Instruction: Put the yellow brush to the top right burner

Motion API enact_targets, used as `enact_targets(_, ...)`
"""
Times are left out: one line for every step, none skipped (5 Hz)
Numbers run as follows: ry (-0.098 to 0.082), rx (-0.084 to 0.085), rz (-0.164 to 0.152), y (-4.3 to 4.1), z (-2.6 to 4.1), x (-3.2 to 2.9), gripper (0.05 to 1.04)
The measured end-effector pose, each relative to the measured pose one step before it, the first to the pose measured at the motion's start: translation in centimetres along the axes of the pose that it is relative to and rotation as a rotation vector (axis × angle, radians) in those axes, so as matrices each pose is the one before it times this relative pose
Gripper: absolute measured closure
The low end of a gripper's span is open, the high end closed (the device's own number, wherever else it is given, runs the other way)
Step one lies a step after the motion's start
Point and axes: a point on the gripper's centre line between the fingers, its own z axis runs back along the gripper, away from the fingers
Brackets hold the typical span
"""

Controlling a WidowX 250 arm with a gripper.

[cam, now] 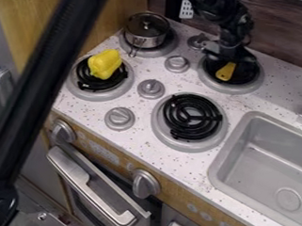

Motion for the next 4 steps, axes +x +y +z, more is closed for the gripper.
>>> enact_targets(0.0187, 0.0140, 0.0288, 1.504, 3.112, -2.343, 0.087)
enact_targets(0.1317, 0.0146, 0.0368, 0.813, 2.447, -2.123, 0.087)
enact_targets(0.1120, 0.0227, -0.0285, 0.516, 0.353, -2.305, 0.087)
enact_targets(0.0766, 0.0523, -0.0352, 0.874, -0.040, -1.401, 0.087)
